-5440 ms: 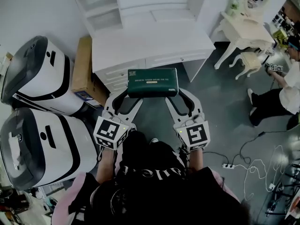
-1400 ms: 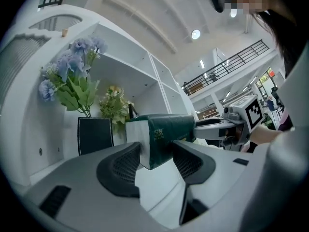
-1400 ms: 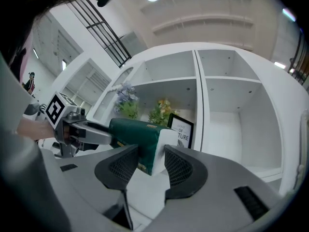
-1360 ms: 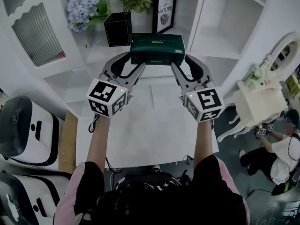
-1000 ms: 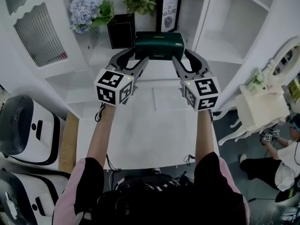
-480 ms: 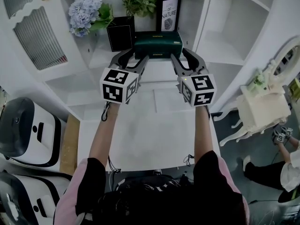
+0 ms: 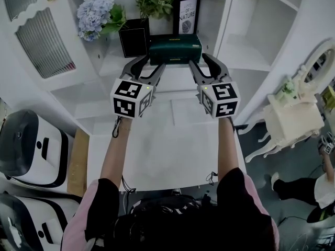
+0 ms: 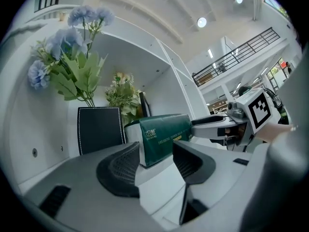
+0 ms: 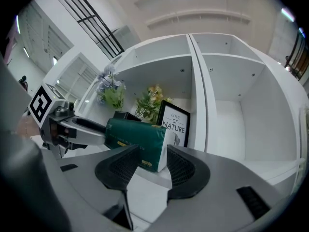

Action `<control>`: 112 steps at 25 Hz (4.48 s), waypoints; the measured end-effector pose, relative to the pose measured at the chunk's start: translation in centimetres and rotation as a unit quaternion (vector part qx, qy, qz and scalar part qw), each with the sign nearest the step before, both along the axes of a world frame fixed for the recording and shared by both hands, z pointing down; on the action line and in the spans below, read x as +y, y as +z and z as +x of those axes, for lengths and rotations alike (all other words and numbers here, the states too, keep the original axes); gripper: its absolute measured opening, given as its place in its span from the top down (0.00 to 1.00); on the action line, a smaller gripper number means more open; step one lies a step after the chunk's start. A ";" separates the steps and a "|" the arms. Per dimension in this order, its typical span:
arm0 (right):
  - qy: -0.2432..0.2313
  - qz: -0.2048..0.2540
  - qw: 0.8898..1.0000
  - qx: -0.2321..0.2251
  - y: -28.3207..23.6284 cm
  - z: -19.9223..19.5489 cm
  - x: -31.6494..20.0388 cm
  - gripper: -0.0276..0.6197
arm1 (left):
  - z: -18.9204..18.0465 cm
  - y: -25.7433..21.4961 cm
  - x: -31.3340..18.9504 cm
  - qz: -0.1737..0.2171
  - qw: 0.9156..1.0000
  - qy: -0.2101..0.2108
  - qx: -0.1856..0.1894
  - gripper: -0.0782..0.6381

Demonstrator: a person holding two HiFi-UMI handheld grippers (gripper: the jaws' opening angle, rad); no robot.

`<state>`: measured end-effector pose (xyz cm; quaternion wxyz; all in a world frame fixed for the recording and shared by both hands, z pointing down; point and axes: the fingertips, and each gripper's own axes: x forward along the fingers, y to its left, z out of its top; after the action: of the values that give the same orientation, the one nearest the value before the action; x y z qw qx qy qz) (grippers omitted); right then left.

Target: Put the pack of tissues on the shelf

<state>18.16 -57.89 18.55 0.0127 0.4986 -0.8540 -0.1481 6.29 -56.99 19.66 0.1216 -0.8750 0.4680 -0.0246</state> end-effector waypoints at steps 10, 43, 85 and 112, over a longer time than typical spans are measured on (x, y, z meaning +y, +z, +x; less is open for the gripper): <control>-0.001 -0.022 0.999 -0.030 3.4 -0.6 3.9 0.67 | -1.2 2.0 5.5 0.001 0.999 0.041 0.031 0.60; 0.044 -0.217 0.973 -0.072 25.5 -17.1 28.3 0.67 | -15.4 25.4 30.9 -0.204 0.966 0.146 0.058 0.60; -0.071 -0.246 0.966 -0.019 28.1 -13.5 51.7 0.84 | -11.5 26.6 53.3 -0.217 0.969 0.049 0.104 0.74; -0.112 -0.240 0.964 0.009 29.8 -12.7 60.0 0.86 | -11.5 28.6 63.0 -0.228 0.969 0.005 0.095 0.83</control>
<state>5.44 2.12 48.37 0.1229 0.3803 -0.9149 0.0567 -5.21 6.03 48.23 -0.1262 -0.8803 0.4550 -0.0465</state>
